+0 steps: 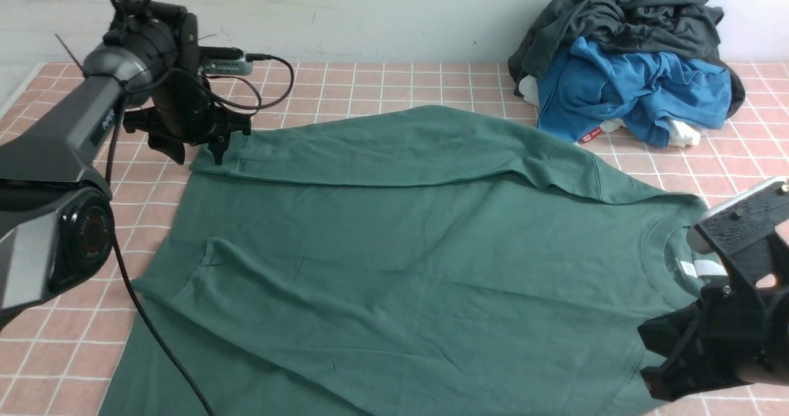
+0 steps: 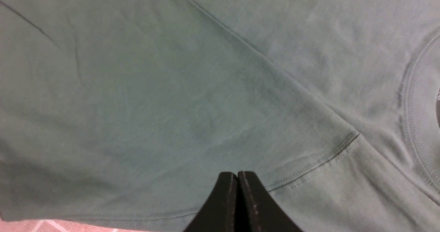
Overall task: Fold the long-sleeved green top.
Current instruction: Use the left arm to clamp the cuff farthest from it, then use the left arm to drag and drop the cuff onto the cuff closest to the left arm, then use both arms simultaneously to clamp the lower edge of the clothing fabric, then use both arms to drag the lower edge of the fabric forward and fold it over the upper edge
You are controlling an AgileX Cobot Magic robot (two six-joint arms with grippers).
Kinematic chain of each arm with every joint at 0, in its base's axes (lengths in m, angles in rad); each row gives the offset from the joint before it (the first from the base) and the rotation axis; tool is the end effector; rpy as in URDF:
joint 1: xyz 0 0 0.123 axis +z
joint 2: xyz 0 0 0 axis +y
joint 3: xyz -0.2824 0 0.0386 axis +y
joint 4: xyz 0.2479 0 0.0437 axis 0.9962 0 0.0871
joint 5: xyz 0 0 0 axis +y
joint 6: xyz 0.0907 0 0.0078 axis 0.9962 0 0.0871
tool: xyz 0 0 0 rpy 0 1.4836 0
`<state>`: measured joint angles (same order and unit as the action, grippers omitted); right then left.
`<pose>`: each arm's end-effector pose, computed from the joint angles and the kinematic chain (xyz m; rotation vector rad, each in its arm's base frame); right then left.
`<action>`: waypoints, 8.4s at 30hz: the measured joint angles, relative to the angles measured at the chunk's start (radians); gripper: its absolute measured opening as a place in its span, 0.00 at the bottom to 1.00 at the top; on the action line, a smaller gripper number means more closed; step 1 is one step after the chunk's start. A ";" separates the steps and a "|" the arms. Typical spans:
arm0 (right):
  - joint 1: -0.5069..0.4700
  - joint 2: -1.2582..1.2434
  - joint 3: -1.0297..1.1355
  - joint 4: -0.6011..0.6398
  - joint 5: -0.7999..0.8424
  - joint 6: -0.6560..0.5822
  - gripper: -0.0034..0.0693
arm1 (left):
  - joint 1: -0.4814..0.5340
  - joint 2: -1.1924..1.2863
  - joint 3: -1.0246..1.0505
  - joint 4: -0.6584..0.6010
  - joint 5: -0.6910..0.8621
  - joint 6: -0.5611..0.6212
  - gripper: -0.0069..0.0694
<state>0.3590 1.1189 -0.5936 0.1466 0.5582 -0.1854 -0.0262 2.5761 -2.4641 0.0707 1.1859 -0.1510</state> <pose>0.1823 0.0760 0.2314 -0.5649 2.5092 0.2124 0.5423 -0.0082 0.1724 -0.1529 2.7722 0.0526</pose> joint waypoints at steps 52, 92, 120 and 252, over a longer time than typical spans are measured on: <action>0.000 0.001 0.000 -0.014 -0.015 0.000 0.03 | 0.026 -0.113 0.020 -0.107 0.049 0.207 0.10; 0.000 -0.149 0.000 0.135 0.105 -0.214 0.03 | -0.238 -1.139 1.725 -0.077 -0.212 1.082 0.82; 0.000 -0.159 0.000 0.201 0.122 -0.227 0.03 | -0.244 -1.101 1.886 0.079 -0.348 1.108 0.12; -0.172 1.290 -1.676 0.080 0.320 -0.034 0.04 | -0.002 -1.557 1.263 -0.277 -0.382 0.477 0.09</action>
<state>0.1871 2.4089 -2.2698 0.2268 0.8779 -0.2198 -0.0282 1.0188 -1.2012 -0.2064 0.8043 0.3256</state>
